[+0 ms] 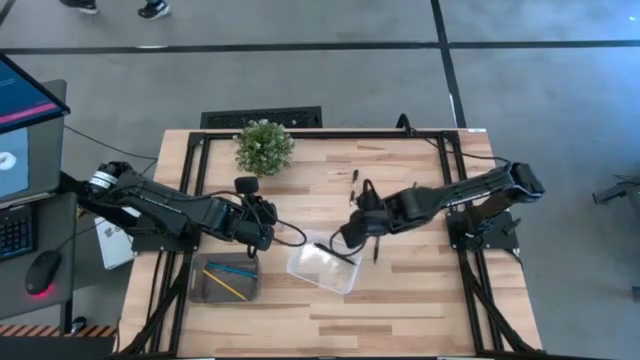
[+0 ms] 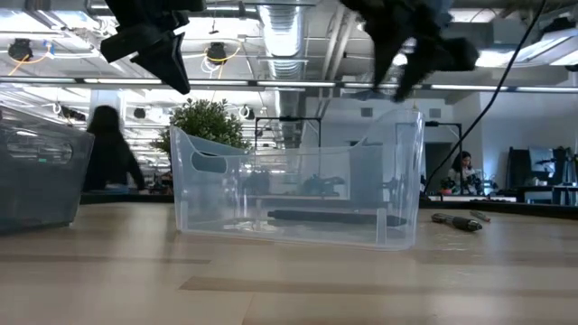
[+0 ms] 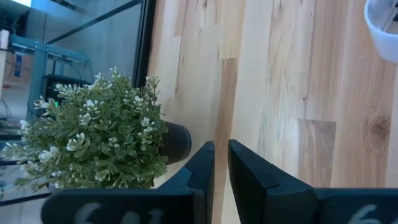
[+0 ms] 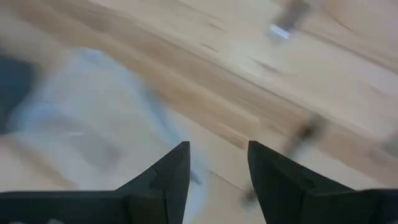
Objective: Sort pens & pencils
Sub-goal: Put the bottom black pen into the transparent bin
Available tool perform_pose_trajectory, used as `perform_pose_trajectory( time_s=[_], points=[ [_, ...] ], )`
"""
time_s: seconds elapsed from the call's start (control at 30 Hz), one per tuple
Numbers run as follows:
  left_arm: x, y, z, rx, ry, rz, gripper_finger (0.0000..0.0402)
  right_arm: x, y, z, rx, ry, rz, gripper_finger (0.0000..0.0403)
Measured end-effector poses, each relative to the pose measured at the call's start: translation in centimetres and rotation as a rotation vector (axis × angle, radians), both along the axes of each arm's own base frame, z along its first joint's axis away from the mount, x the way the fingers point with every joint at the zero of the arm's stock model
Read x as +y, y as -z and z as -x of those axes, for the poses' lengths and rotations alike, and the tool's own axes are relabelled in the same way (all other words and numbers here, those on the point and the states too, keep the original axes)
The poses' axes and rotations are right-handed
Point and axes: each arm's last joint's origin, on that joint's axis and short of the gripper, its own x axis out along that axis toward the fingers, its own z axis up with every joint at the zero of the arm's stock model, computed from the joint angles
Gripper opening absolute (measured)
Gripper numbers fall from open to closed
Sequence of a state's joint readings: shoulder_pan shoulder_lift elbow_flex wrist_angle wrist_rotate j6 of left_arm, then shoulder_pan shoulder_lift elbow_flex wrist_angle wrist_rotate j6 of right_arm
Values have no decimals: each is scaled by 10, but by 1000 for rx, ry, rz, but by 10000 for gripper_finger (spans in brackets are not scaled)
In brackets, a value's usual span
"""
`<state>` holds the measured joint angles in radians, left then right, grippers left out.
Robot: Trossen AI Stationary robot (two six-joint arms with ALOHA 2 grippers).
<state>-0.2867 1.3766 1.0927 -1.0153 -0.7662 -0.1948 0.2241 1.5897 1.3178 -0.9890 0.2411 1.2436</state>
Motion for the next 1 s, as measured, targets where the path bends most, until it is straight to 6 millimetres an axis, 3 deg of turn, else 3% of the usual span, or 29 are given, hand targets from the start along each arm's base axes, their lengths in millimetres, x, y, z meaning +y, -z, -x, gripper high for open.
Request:
perform_pose_trajectory(
  time_s=[0.3,0.53,0.8,1.0],
  points=[
    [0,0,0,36,41,-22,36,4,52,-1,335,264,31,184],
    [0,1,1,56,45,-20,36,7,97,-15,472,315,28,174],
    [-1,3,2,108,95,45,36,-2,111,-20,418,371,25,145],
    [-2,3,2,121,108,65,36,-7,108,-9,430,393,29,120]
  ],
)
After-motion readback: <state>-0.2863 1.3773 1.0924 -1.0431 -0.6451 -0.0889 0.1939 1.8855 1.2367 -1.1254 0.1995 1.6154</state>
